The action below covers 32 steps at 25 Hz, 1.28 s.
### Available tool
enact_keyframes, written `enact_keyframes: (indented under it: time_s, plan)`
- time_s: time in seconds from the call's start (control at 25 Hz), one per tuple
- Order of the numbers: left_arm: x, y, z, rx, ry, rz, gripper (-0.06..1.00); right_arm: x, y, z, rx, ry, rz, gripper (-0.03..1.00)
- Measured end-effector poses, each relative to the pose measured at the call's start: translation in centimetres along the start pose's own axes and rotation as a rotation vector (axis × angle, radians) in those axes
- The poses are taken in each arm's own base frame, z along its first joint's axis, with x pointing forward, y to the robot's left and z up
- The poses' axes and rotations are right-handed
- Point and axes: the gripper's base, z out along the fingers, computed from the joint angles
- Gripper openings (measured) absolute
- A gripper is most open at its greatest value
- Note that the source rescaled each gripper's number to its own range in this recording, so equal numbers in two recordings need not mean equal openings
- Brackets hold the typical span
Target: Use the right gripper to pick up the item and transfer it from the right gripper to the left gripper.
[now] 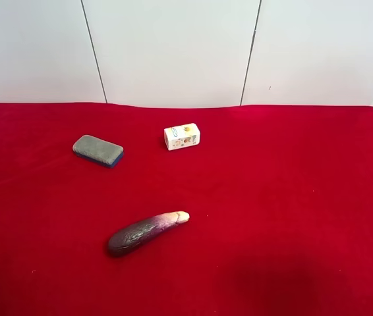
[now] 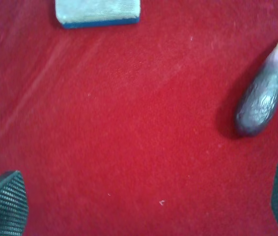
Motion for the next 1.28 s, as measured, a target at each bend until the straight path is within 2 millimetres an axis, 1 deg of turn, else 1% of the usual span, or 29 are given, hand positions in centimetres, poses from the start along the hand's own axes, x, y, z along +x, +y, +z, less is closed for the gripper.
enact_keyframes:
  time_s: [0.12, 0.28, 0.48, 0.8, 1.28]
  plan:
    - [2.6, 0.0, -1.0, -0.056, -0.049, -0.098, 1.00, 0.0, 0.0, 0.0, 0.000, 0.000, 0.000, 1.00]
    - [5.7, -0.4, -1.5, -0.127, -0.111, -0.202, 1.00, 0.0, 0.0, 0.0, 0.000, 0.000, 0.000, 1.00]
    - [8.3, -1.1, -1.4, -0.211, -0.176, -0.259, 1.00, 0.0, 0.0, 0.0, 0.000, 0.000, 0.000, 1.00]
    - [10.4, -2.7, -3.2, -0.262, -0.346, -0.226, 1.00, 0.0, 0.0, 0.0, 0.000, 0.000, 0.000, 1.00]
    - [10.4, -2.7, -3.2, -0.263, -0.351, -0.224, 1.00, 0.0, 0.0, 0.0, 0.000, 0.000, 0.000, 1.00]
